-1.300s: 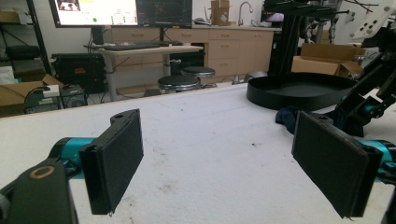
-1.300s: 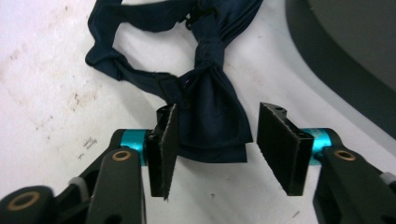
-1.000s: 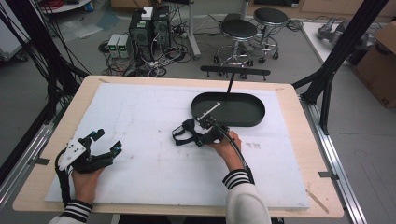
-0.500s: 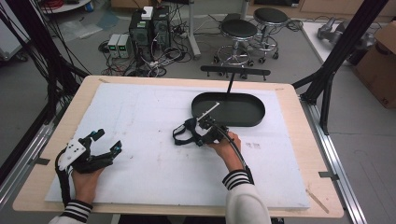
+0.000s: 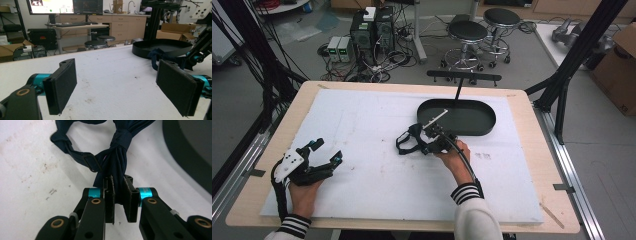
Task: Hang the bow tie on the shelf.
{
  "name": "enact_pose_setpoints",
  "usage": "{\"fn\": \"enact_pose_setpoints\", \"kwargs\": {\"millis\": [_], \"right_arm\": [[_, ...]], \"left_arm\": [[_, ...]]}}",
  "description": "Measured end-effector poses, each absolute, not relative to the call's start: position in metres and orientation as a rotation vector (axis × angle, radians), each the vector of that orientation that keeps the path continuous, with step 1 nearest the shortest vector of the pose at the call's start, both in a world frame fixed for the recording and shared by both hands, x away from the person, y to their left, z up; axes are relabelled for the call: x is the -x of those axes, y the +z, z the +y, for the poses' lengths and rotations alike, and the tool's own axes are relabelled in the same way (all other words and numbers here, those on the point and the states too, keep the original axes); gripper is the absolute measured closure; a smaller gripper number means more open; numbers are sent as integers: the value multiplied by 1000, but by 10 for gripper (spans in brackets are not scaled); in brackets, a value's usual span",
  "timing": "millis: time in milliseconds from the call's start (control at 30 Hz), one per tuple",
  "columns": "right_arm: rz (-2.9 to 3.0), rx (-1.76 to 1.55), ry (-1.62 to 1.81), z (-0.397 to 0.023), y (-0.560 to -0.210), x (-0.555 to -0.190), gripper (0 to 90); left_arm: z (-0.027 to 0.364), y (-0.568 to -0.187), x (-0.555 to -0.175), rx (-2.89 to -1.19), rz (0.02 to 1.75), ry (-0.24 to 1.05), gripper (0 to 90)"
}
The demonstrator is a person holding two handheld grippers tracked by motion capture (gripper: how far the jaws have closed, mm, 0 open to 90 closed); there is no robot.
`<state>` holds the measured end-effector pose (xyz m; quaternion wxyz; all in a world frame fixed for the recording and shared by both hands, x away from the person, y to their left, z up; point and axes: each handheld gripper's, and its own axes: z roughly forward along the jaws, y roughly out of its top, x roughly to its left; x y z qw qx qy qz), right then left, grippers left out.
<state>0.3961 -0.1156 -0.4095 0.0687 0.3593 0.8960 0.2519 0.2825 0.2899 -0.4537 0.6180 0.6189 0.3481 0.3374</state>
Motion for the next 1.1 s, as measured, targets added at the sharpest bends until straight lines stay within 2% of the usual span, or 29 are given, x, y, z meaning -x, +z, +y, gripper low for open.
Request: {"fn": "enact_pose_setpoints", "kwargs": {"millis": [600,1100], "right_arm": [[2453,-952,954,-127,-382,-386,816],[2178,-851,1282,-136,-361,-374,812]], "left_arm": [[290,-454,-283,-1425,800,777,171],[290,-454,-282,-1429,796,779,171]]}}
